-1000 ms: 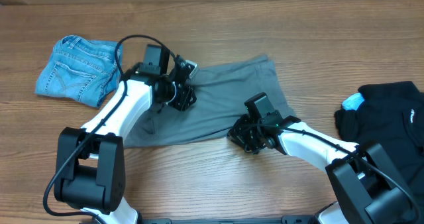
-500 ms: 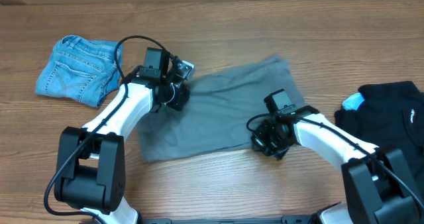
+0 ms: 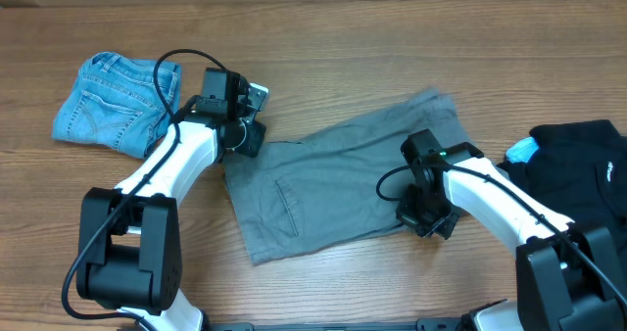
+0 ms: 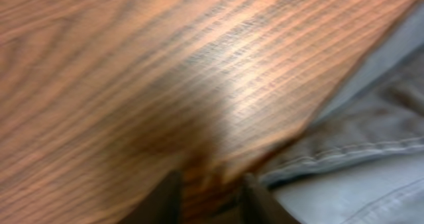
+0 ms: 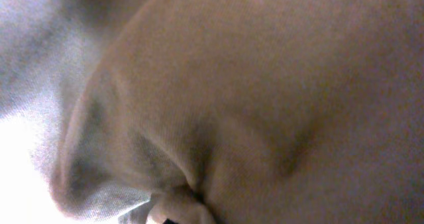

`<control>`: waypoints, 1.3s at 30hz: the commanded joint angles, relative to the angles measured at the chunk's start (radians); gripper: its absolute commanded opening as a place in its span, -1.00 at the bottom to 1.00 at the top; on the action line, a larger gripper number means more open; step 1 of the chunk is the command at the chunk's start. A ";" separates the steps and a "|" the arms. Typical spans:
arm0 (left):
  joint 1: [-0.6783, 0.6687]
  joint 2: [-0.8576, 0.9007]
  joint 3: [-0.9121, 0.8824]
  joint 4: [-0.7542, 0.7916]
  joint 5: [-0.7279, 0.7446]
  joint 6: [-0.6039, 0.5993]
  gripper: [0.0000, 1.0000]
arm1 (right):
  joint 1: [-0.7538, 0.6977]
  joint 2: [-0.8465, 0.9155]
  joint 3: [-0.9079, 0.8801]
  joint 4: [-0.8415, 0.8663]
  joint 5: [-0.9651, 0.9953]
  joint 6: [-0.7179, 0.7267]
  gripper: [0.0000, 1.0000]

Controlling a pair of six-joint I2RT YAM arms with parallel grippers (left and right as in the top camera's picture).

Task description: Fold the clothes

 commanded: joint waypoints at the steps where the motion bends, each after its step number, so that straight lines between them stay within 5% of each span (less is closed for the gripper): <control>1: -0.002 0.005 -0.005 -0.026 0.169 0.043 0.01 | -0.007 -0.023 0.012 0.014 0.042 -0.020 -0.92; 5: -0.006 0.005 -0.005 -0.056 0.286 0.155 0.42 | -0.007 -0.023 0.012 0.026 0.042 -0.020 -0.92; 11: -0.035 0.027 -0.006 -0.062 0.155 0.191 0.34 | -0.007 -0.023 0.012 0.033 0.042 -0.020 -0.92; 14: -0.035 0.058 -0.006 -0.058 0.154 0.190 -0.11 | -0.007 -0.023 0.012 0.033 0.043 -0.020 -0.92; 16: -0.035 0.082 -0.006 -0.060 0.153 0.191 -0.61 | -0.007 -0.023 0.012 0.033 0.042 -0.020 -0.92; 19: -0.030 0.085 -0.006 -0.063 0.134 0.185 -0.92 | -0.007 -0.023 0.012 0.030 0.042 -0.020 -0.92; 24: 0.064 0.083 0.039 -0.063 0.040 0.051 -0.92 | -0.007 -0.023 -0.010 -0.050 0.081 -0.018 -0.92; 33: 0.156 0.083 0.064 -0.074 0.080 0.018 -0.90 | -0.013 -0.023 -0.012 -0.066 0.117 -0.032 -0.91; 37: 0.153 0.080 0.098 -0.103 0.141 0.017 -0.24 | -0.014 -0.023 -0.010 -0.047 0.113 -0.099 -0.78; 39: 0.153 0.071 0.133 -0.135 0.169 0.018 -0.08 | -0.018 -0.023 -0.005 -0.084 0.117 -0.116 -0.77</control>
